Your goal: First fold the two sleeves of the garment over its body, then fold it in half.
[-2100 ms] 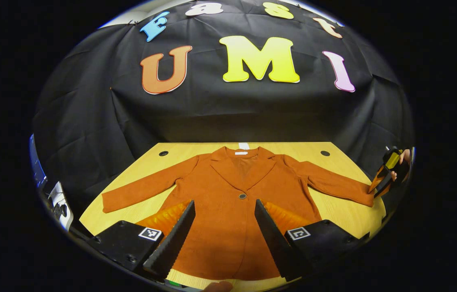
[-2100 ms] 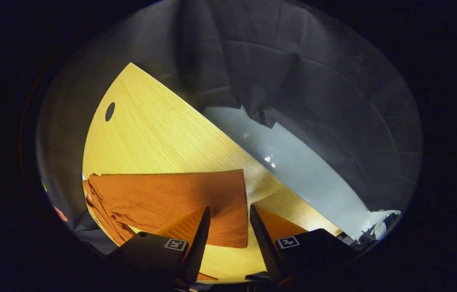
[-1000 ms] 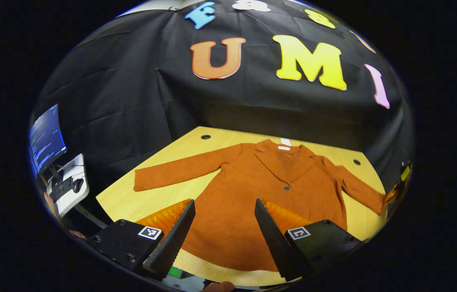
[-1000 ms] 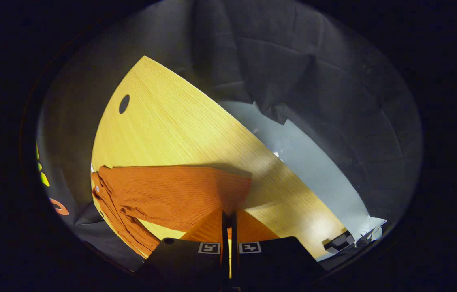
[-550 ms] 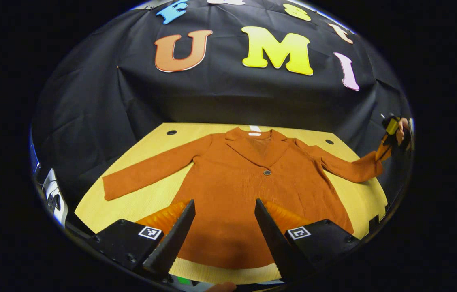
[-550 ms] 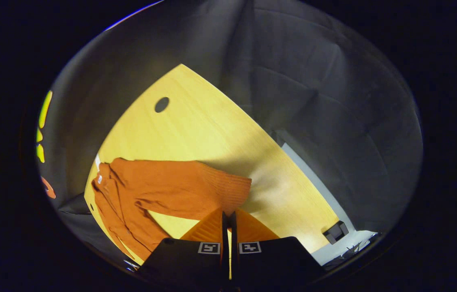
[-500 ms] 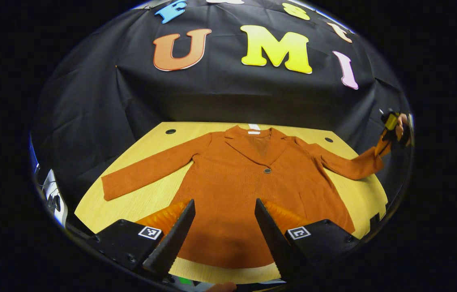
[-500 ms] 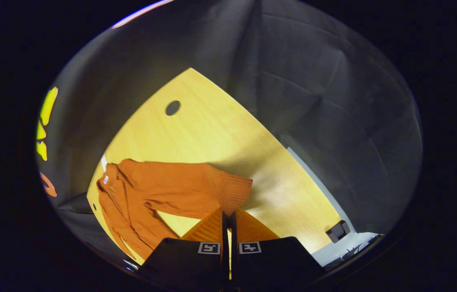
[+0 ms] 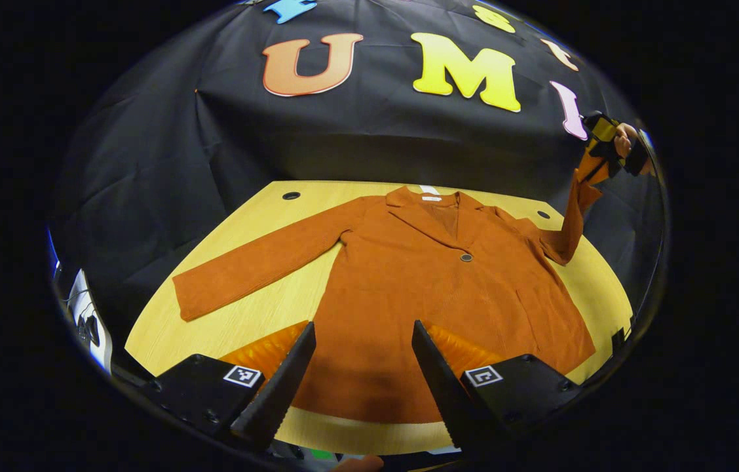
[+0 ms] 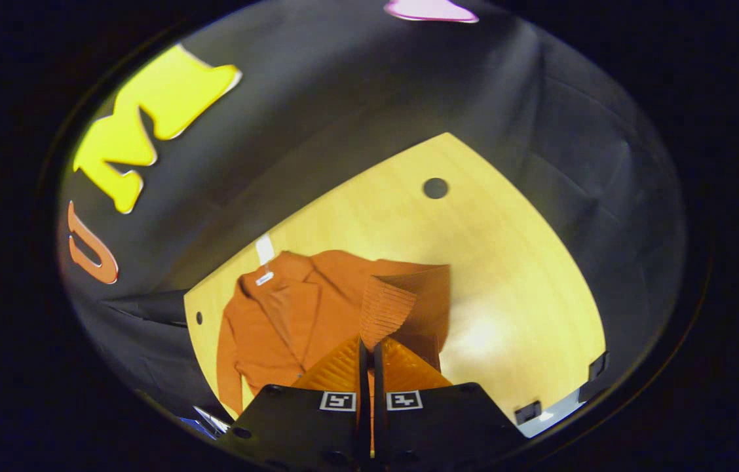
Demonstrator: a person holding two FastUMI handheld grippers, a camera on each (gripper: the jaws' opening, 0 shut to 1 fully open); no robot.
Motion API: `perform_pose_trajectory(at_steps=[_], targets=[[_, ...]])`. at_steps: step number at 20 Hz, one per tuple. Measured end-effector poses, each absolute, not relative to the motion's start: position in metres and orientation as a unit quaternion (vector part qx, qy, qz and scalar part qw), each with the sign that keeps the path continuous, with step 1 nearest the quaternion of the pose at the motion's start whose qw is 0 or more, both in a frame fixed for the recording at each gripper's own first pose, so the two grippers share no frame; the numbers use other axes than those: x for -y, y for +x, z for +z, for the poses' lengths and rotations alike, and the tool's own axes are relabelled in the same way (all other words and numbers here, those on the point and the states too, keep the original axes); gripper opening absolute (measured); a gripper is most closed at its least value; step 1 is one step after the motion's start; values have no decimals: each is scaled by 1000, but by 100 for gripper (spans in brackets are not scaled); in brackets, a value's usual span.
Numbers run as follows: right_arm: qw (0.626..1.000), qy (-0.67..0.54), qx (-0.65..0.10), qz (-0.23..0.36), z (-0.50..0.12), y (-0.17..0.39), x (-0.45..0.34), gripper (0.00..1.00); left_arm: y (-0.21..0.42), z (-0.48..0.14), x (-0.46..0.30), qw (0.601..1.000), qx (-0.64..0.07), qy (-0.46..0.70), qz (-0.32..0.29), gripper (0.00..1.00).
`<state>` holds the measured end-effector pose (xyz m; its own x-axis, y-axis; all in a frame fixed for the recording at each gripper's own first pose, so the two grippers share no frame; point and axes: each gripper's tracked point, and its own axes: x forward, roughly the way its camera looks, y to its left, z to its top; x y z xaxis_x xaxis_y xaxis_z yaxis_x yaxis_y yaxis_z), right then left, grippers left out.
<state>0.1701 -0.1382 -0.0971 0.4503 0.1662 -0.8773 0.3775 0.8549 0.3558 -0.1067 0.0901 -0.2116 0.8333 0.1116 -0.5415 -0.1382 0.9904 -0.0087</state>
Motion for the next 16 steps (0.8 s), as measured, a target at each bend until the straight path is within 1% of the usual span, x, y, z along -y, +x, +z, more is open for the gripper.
perform_pose_trajectory(at_steps=[7,8,9,11,14,16], targets=[[805,291,-518,9,-95,200,-25,2,-123,-225,-144,952,-298,-31,68,97],[803,294,-518,21,-97,202,-48,4,-124,-228,-150,951,-300,-31,67,97],[802,294,-519,31,-101,203,-72,2,-126,-230,-157,950,-303,-31,67,97],[797,300,-522,54,-104,205,-115,2,-130,-236,-172,947,-311,-34,71,97],[791,275,-540,82,-125,203,-175,2,-134,-239,-193,944,-315,-42,85,97],[787,265,-551,83,-141,204,-207,2,-136,-242,-203,943,-316,-49,95,97]])
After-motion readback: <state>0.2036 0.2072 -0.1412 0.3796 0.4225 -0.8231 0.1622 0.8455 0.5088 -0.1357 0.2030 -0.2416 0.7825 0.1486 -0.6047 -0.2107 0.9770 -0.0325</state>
